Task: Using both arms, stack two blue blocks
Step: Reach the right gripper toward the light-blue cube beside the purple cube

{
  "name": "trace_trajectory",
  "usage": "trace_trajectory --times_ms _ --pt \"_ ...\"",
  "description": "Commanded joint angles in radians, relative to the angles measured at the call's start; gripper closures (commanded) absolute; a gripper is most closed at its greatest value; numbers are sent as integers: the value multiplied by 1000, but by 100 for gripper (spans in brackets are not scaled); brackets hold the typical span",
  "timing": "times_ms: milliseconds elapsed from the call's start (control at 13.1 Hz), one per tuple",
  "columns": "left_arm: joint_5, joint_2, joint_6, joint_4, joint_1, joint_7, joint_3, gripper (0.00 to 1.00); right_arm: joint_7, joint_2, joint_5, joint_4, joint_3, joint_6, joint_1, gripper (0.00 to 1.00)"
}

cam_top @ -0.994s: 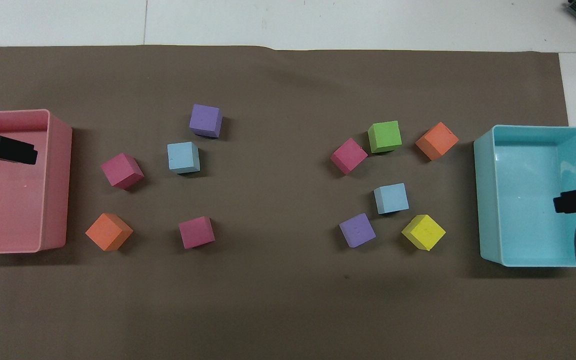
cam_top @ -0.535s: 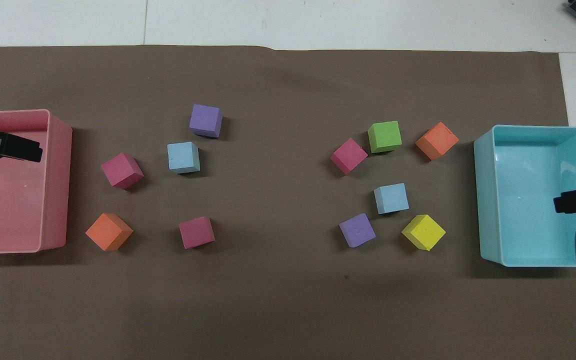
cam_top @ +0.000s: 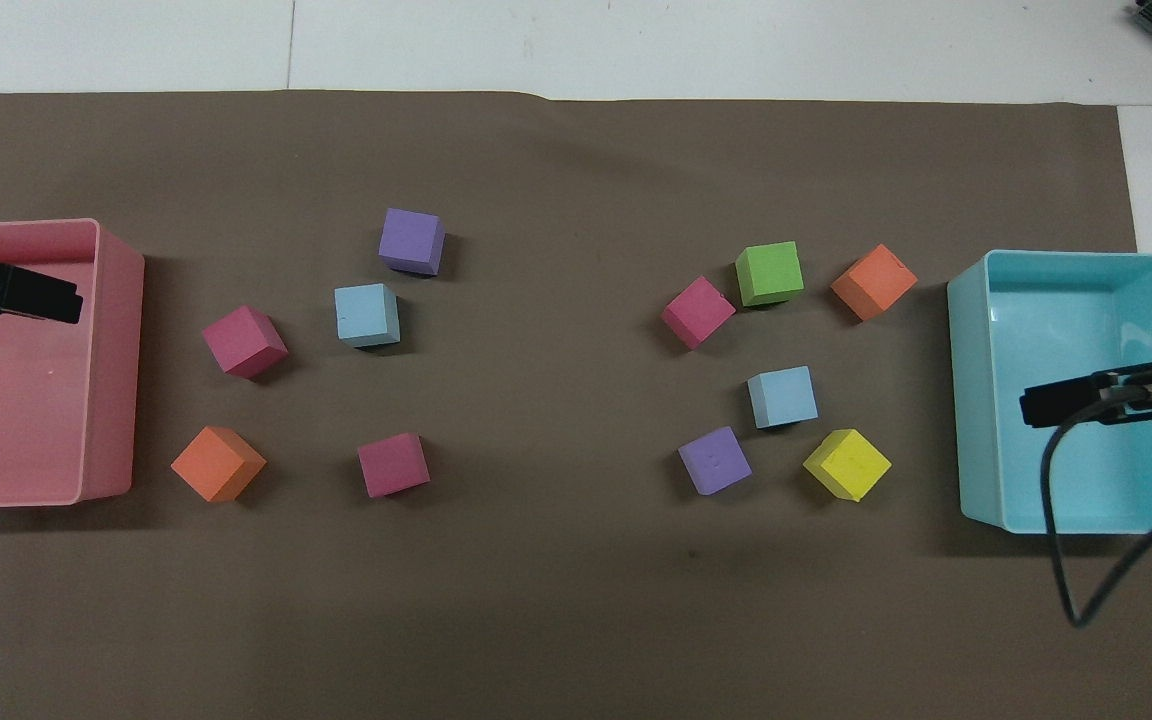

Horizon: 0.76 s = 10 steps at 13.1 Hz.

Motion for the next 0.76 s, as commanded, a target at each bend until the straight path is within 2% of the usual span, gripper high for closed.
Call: trace_trajectory --times_ms 0,229,535,688 --pt "-6 -6 -19 6 3 -6 1 0 69 -11 15 -111 0 104 33 0" --pt "-6 -6 -25 6 7 -5 1 0 107 26 15 -143 2 141 52 0" --pt "-6 -8 -30 4 6 -5 1 0 239 112 15 -267 2 366 145 0" --pt "-6 -8 -28 4 6 -6 1 0 267 158 15 -306 2 460 151 0"
